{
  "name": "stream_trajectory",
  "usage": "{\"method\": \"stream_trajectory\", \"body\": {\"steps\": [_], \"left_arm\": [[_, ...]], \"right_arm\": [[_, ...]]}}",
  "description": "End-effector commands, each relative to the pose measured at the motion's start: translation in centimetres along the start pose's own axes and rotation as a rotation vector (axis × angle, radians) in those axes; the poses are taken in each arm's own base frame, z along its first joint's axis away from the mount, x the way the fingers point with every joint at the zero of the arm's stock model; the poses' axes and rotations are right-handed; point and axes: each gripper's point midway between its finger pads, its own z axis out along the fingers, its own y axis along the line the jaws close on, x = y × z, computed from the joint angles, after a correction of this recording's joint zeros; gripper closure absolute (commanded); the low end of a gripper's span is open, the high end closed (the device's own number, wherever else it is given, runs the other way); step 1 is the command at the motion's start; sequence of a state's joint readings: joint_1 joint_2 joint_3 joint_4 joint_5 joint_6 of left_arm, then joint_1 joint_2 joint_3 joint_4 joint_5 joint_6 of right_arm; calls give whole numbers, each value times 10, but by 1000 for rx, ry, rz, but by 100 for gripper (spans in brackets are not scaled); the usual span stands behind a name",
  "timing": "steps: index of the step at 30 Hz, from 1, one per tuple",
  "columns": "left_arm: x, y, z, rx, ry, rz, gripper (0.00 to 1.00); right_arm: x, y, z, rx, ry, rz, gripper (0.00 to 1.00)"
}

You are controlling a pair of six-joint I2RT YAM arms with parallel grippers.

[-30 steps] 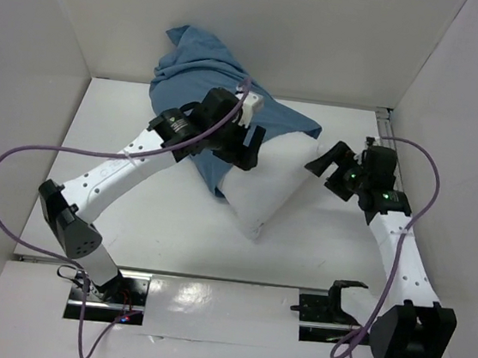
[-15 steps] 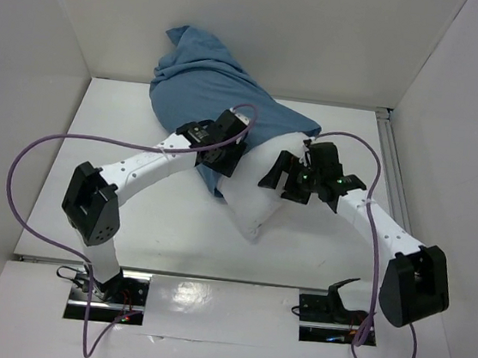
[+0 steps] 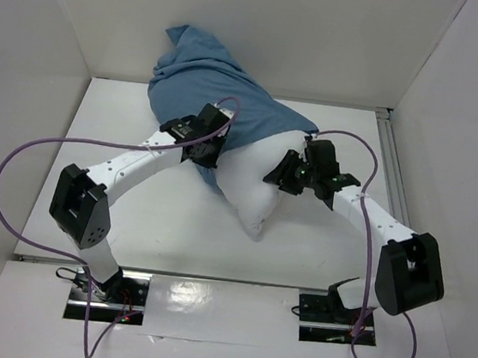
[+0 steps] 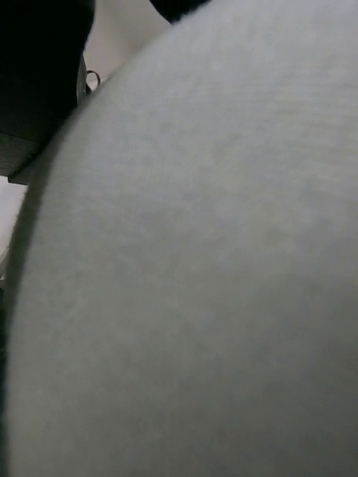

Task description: Put the pillow into the pillowcase

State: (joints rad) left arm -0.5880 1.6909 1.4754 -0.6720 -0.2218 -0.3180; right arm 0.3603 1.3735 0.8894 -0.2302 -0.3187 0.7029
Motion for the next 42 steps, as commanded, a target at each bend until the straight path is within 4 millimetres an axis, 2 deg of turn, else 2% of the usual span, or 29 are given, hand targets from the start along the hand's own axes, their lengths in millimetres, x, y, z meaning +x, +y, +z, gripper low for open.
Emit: {"method": "stream_trajectory", "body": {"steps": [1,2,4,5,7,8,9,11,12,13,14,15,17,18,19,20,21,24,27,29,30,31,32,33,34,37,38,39,42], "left_arm": [[-49,-51,-63,294,-155,-21,100],[-61,-67,-80,368,-194,-23,100],[-82,-104,-123,541,-248,-9,100],[-112,-127,-171,645,-350,7,100],[-135,-151,-225,786,-433,41,100],[-153,-164,-270,890,-500,66,100],[-158,-169,-290,948,-515,56,100],[-157,-179,-320,1058,-530,85,100],[-156,-182,-320,1080,-525,77,100],[-146,-183,-289,1054,-457,52,100],[-138,-185,-278,1055,-429,52,100],[-138,-181,-271,1058,-426,23,100],[-115,-184,-226,1061,-301,-17,100],[-112,-186,-222,1072,-287,-26,100],[-112,-187,-221,1083,-284,-29,100],[-108,-190,-212,1085,-253,-41,100],[-107,-191,-213,1093,-248,-37,100],[-117,-197,-215,1120,-251,-32,100],[-130,-203,-226,1162,-269,-29,100],[-140,-207,-231,1183,-273,-41,100],[-150,-212,-251,1218,-319,-13,100],[-151,-223,-246,1242,-292,-12,100],[-156,-226,-249,1260,-295,-11,100],[-164,-231,-267,1293,-336,17,100],[-161,-237,-263,1293,-317,25,100],[-152,-241,-232,1255,-256,17,100],[-150,-239,-227,1231,-261,16,100],[-140,-238,-206,1189,-222,-3,100],[-123,-234,-180,1123,-163,-23,100]], "right_arm": [[-18,33,11,-118,-59,-33,92],[-23,38,15,-131,-59,-28,100],[-48,81,5,-229,-99,-63,100],[-81,116,-15,-302,-174,-95,100],[-106,148,-45,-346,-247,-121,100],[-118,162,-63,-365,-298,-133,100],[-129,189,-97,-398,-391,-174,100],[-125,196,-116,-388,-436,-189,100],[-112,184,-115,-356,-440,-166,100],[-93,186,-108,-375,-416,-164,100],[-76,177,-96,-363,-386,-143,100],[-32,149,-60,-313,-272,-84,100],[6,139,-33,-337,-214,-46,100],[41,107,-3,-272,-134,12,100],[61,106,6,-280,-95,19,100],[67,109,12,-313,-96,32,100],[81,96,26,-285,-64,60,100],[88,101,38,-313,-51,101,100],[74,116,34,-388,-79,139,100],[47,123,23,-435,-141,188,100],[38,126,17,-457,-165,201,100],[19,131,5,-482,-221,235,100],[9,135,-4,-502,-257,238,100],[2,139,-12,-518,-285,253,100],[-10,139,-28,-519,-360,251,100],[4,108,-36,-399,-438,229,100],[11,96,-33,-356,-437,219,100],[21,74,-29,-307,-432,238,100],[43,46,-19,-261,-401,270,100]]}}
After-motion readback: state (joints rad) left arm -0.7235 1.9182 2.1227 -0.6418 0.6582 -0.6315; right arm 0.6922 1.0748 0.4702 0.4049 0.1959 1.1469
